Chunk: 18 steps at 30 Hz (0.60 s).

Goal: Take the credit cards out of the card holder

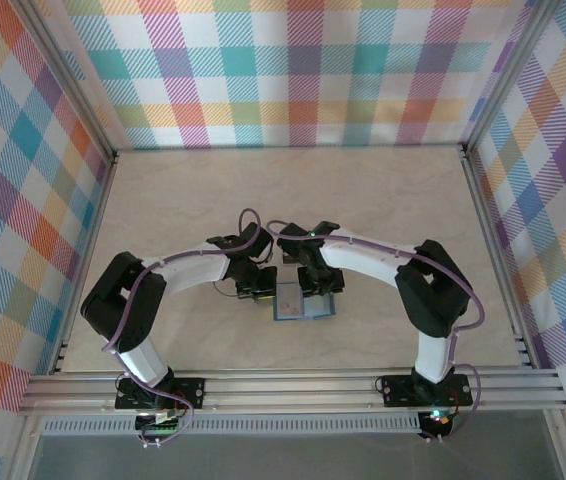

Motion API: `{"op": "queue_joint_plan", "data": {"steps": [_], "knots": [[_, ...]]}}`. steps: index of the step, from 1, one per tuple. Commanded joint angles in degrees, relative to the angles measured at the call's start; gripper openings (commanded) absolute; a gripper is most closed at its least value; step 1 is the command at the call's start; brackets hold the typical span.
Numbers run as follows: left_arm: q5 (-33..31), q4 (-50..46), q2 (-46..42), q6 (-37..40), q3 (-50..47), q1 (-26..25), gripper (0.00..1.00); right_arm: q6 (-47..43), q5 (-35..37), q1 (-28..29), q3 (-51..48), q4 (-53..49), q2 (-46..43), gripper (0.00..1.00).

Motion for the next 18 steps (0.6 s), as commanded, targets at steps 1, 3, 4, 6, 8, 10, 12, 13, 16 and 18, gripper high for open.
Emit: {"op": "queue_joint_plan", "data": {"steps": [1,3,4,6,8,10,12,13,16,18], "knots": [[1.03,-0.21,-1.63,-0.69,1.39,-1.62,0.00,-0.16,-7.44,-0.53,-2.48,6.27,-3.90,0.41],[1.39,0.62,-1.26,-1.40,1.39,-2.35,0.00,0.71,-11.38,-0.94,-4.47,10.58,-4.98,0.34],[1.53,1.02,-1.13,-1.59,1.41,-2.63,0.00,1.22,-12.91,-1.13,-5.36,12.35,-5.26,0.32],[1.71,1.80,-0.70,-2.06,1.39,-2.99,0.00,2.46,-16.52,-1.80,-7.29,16.19,-5.90,0.24],[2.05,2.55,-0.08,-2.12,1.37,-3.28,0.00,3.28,-19.33,-2.45,-8.58,18.82,-5.96,0.21],[2.52,2.98,0.74,-2.15,1.47,-3.52,0.00,3.51,-20.21,-2.75,-8.95,19.29,-5.41,0.20],[2.57,2.89,1.44,-2.11,1.74,-3.64,0.00,3.08,-19.13,-2.83,-8.57,17.79,-4.93,0.17],[2.54,2.88,1.48,-2.02,1.74,-3.70,0.00,2.84,-18.39,-2.83,-8.43,16.91,-4.76,0.17],[2.15,2.65,1.83,-1.70,1.65,-3.64,0.00,2.04,-14.27,-2.87,-8.29,13.58,-5.11,0.17],[1.68,1.61,2.77,-1.06,2.04,-3.68,0.00,1.46,-12.23,-3.09,-8.33,11.87,-5.64,0.11]]}}
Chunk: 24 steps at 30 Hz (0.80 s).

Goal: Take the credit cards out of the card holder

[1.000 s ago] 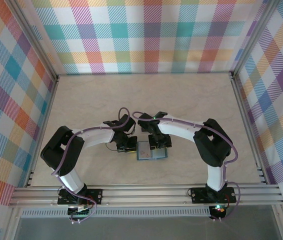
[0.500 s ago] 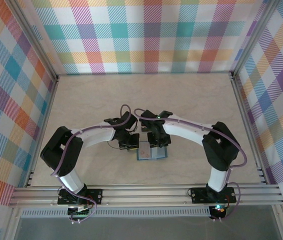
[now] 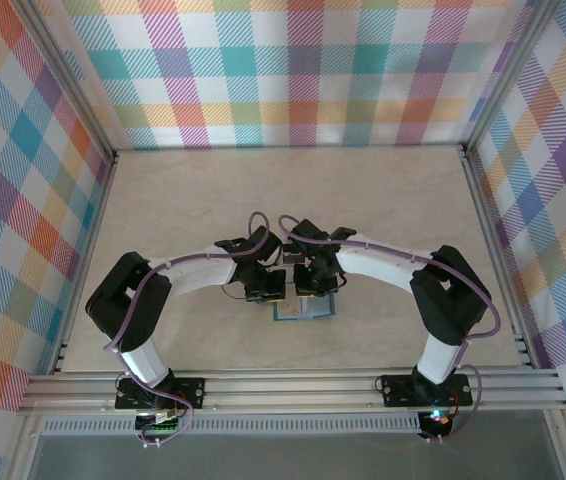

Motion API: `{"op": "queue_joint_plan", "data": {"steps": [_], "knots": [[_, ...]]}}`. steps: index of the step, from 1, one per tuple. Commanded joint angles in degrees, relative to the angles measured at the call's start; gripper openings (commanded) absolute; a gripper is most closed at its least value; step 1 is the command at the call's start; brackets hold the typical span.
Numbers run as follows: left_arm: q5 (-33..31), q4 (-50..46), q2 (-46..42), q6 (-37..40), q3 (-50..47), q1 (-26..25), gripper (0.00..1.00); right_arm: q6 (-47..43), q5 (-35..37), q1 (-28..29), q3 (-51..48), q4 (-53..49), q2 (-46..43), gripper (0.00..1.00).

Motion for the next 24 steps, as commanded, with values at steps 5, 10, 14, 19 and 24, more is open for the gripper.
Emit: {"op": "queue_joint_plan", "data": {"steps": [5,10,14,19,24], "knots": [[-1.38,-2.17,3.05,1.36,1.54,-0.54,0.00,-2.10,5.95,-0.65,0.02,-5.74,-1.45,0.04],[-3.03,-4.04,3.89,1.94,1.46,-0.51,0.00,-2.88,8.68,-0.93,-0.56,-7.19,-0.84,0.02],[-3.38,-4.54,4.07,2.06,0.79,-0.52,0.00,-3.45,11.79,-0.94,-0.86,-8.32,0.27,0.02],[-3.66,-4.73,4.46,2.13,0.42,-0.49,0.00,-4.93,13.71,-0.93,-1.86,-7.83,2.14,0.03],[-2.76,-4.28,4.70,2.17,0.72,-0.50,0.00,-6.63,13.32,-0.84,-2.71,-6.64,3.46,0.17]]}}
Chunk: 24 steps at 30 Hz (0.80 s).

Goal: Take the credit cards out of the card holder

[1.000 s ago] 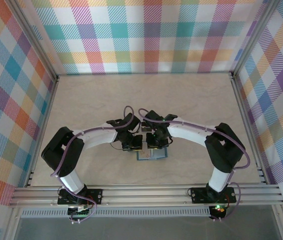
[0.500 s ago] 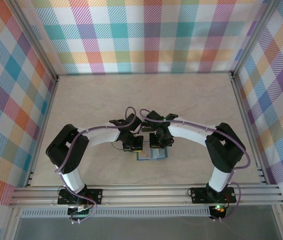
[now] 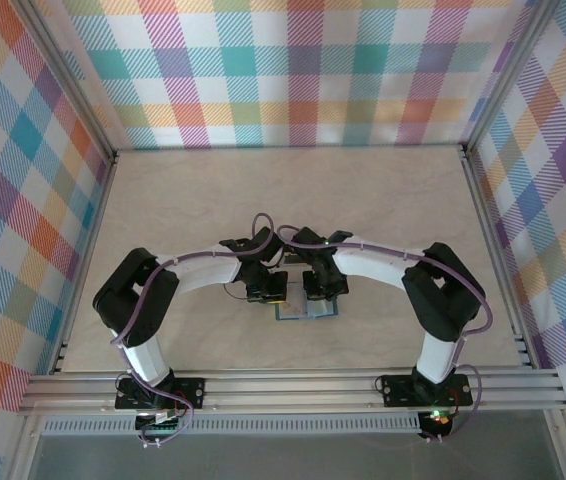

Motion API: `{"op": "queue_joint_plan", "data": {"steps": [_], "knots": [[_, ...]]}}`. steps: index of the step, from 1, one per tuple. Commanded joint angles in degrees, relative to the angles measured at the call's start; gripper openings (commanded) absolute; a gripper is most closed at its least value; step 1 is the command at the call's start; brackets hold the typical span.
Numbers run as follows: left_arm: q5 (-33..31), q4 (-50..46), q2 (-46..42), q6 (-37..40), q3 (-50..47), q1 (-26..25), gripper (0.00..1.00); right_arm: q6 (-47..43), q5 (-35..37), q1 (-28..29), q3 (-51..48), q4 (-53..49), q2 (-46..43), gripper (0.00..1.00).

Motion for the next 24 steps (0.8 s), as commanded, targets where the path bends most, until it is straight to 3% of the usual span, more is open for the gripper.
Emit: {"op": "queue_joint_plan", "data": {"steps": [1,9,12,17,24], "knots": [[-2.18,-3.79,2.28,0.92,-0.22,-0.38,0.00,-1.77,2.74,-0.34,-0.98,-2.71,1.13,0.21],[-1.91,-3.84,2.06,1.13,0.08,-0.36,0.00,-1.79,6.72,-0.26,0.19,-7.74,0.22,0.42],[-1.91,-3.97,1.62,1.13,0.17,-0.39,0.00,-1.10,9.43,-0.25,1.11,-10.89,-1.47,0.45],[-1.60,-3.70,1.03,1.16,0.32,-0.46,0.00,-1.25,8.23,-0.25,2.46,-12.11,-5.11,0.46],[-1.46,-3.75,0.68,1.20,0.61,-0.47,0.00,-0.90,-2.08,-0.26,3.37,-7.17,-10.49,0.39]]}}
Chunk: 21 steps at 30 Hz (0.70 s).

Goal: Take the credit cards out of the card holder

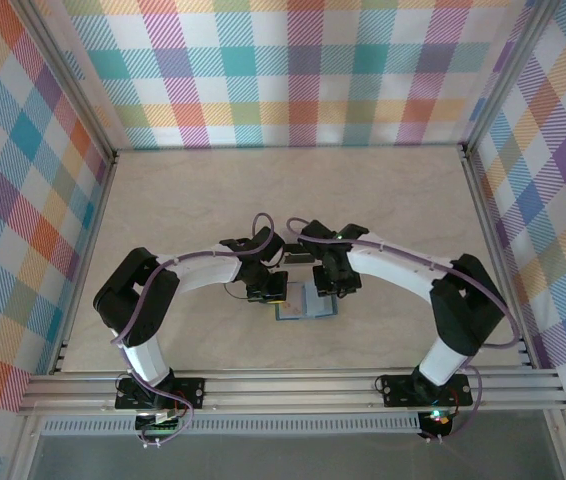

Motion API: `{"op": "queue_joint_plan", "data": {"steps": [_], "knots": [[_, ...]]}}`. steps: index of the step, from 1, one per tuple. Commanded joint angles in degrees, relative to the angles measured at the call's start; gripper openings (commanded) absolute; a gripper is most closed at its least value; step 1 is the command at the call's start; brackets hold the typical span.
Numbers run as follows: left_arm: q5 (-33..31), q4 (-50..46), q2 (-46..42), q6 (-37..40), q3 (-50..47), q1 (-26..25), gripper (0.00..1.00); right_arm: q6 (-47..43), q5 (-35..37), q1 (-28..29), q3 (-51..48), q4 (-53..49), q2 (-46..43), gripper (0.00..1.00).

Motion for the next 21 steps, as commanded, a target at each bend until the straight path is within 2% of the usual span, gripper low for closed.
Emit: {"op": "queue_joint_plan", "data": {"steps": [1,5,10,21], "knots": [[-1.45,-3.49,0.53,1.01,0.33,-0.47,0.00,0.91,-6.80,-0.19,1.59,2.18,-2.49,0.36],[-1.54,-3.67,0.41,1.03,0.32,-0.45,0.00,2.66,-13.56,-0.17,1.02,7.61,-3.75,0.28],[-1.63,-3.81,0.32,1.03,0.30,-0.45,0.00,5.75,-23.08,-0.28,-0.97,16.65,-2.45,0.25],[-1.63,-3.84,0.33,1.02,0.33,-0.54,0.00,10.17,-29.26,-2.40,-7.21,28.05,5.67,0.21]]}}
